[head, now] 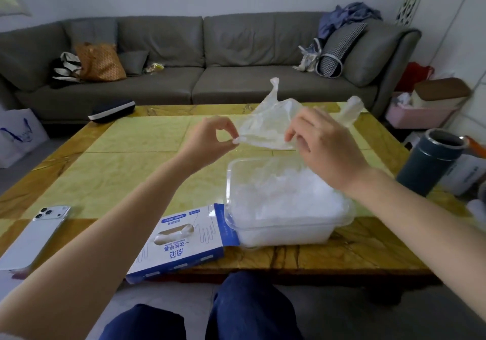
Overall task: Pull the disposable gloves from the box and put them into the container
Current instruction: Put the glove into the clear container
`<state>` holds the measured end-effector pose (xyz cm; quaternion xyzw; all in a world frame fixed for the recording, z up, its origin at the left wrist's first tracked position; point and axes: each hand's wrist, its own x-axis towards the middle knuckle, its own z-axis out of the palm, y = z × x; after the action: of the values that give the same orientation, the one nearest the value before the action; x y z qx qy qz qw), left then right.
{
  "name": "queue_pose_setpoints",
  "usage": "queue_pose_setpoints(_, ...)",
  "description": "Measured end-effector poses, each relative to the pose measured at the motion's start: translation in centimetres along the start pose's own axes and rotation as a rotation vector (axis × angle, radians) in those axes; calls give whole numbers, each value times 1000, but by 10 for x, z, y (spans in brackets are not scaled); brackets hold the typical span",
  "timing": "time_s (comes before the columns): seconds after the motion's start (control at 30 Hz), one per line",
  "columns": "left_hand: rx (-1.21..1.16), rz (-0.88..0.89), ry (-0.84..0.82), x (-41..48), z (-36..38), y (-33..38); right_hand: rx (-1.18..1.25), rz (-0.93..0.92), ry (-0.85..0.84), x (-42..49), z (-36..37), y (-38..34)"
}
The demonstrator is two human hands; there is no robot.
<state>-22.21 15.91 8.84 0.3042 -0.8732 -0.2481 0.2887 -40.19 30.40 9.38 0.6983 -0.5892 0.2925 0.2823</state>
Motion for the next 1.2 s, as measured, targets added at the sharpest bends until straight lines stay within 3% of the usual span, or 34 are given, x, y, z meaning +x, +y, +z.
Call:
queue_pose_setpoints(0.17, 437, 9, -224, -22, 27, -21, 19, 17, -592, -51, 32, -11)
queue_pose_setpoints(0.27, 559, 46, -322, -27, 38, -20, 120, 169, -821, -61, 47, -13)
queue_pose_setpoints(0.37, 622, 64, -316, -23, 39, -8, 391, 349, -987, -52, 42, -8)
queue_pose_setpoints(0.43, 614, 85, -225, -21, 42, 1, 593, 451, -1005, -44, 36, -3)
queue_pose_setpoints(0.5, 547, 87, -200, -20, 53, 6, 694, 551, -786, -39, 36, -1)
queue_pose_setpoints(0.57, 573, 93, -315, -21, 72, 7, 551, 493, -644, -40, 44, 1)
queue_pose_setpoints(0.67, 767, 81, -586, -21, 103, -1, 256, 323, -868, -53, 65, 8)
queue_pose_setpoints(0.77, 807, 12, -722, -20, 121, -12, 132, 290, -1086, -62, 82, 20)
queue_pose_setpoints(1.0, 913, -93, -902, -15, 142, -30, 130, 292, -1288, -66, 95, 37)
queue_pose_setpoints(1.2, 931, -85, -925, -15, 144, -31, 88, 313, -1448, -64, 98, 34)
